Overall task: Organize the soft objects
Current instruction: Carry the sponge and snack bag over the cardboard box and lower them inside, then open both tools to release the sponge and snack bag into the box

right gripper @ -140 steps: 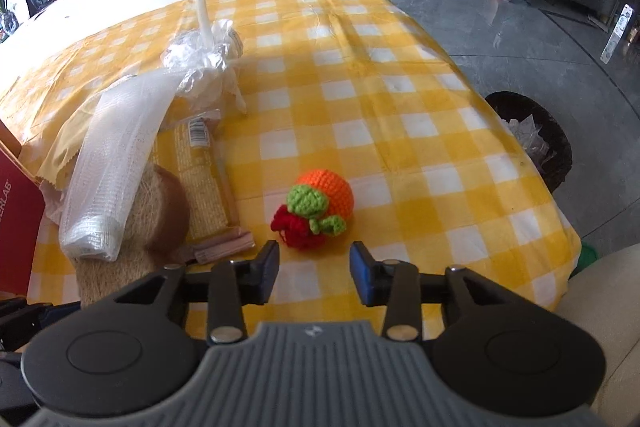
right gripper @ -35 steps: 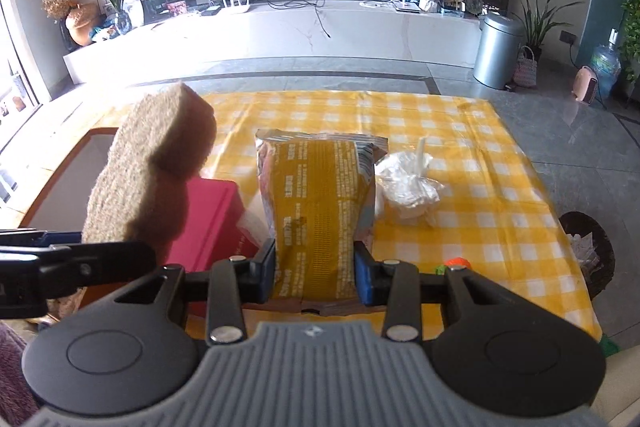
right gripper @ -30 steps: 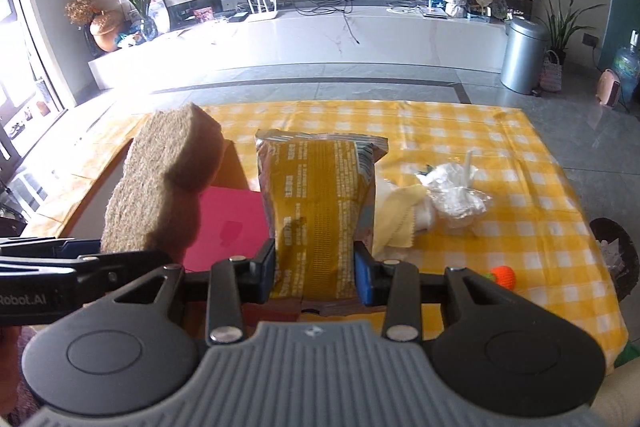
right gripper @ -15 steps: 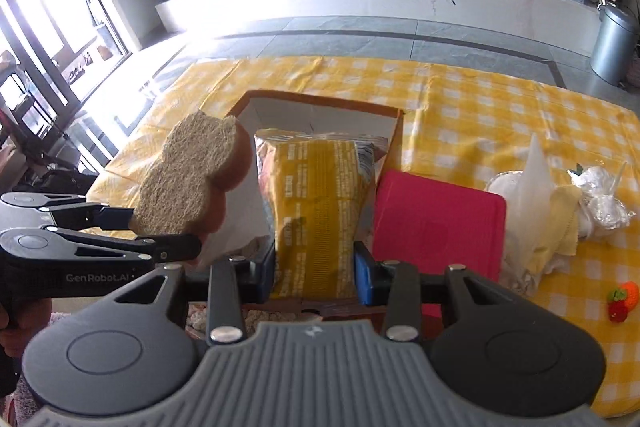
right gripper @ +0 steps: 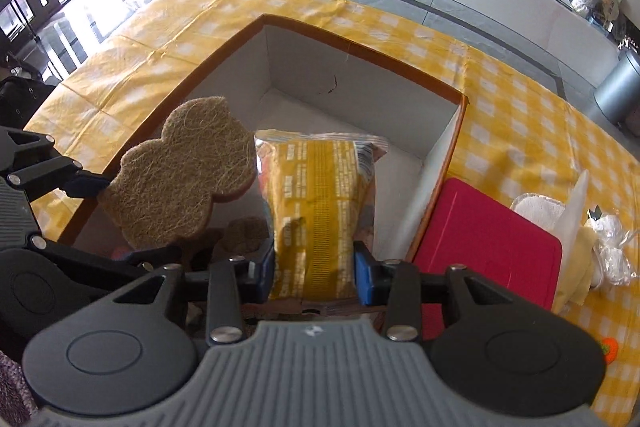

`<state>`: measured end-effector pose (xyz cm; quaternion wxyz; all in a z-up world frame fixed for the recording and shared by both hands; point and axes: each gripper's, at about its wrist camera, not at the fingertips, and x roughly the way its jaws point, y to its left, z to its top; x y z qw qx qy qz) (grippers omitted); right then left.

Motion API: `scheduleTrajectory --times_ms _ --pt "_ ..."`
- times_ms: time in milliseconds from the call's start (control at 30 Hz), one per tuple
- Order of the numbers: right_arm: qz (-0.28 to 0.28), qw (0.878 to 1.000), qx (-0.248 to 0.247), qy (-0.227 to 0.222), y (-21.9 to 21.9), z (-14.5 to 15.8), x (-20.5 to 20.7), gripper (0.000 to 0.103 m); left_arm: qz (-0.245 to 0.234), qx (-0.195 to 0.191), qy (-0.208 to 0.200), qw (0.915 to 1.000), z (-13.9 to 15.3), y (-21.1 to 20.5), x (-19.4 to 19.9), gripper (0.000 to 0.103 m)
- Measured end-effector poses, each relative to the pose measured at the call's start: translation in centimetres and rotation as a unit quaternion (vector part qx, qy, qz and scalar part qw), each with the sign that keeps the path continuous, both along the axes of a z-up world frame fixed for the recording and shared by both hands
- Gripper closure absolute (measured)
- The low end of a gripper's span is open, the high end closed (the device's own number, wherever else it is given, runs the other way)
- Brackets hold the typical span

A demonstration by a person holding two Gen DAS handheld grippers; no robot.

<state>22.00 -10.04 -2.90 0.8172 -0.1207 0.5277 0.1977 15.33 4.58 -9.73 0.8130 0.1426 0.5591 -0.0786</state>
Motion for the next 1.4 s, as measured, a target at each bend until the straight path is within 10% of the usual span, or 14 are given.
scheduleTrajectory --times_ms 733,1067,1200,1400 --pt "0.008 0.999 -0.032 0.016 1.6 -2.4 -0.4 0.057 -0.02 0.029 -0.019 0.9992 -1.2 0.1 1.0 0.021" --pt "-0.003 1.0 -0.015 0.003 -0.2 -0.8 -0.9 0.054 -0.004 -0.016 -0.038 0.9991 1.1 1.9 0.5 0.02" --pt "-0.01 1.0 -0.003 -0.006 -1.1 0.2 -1.4 0.053 0.004 -0.028 -0.056 0.998 2.6 2.4 -0.1 0.026" --pt "-0.025 0.999 0.025 -0.016 -2.6 1.7 -2.8 0.052 0.001 -0.038 -0.046 0.9982 3.2 2.2 -0.7 0.069"
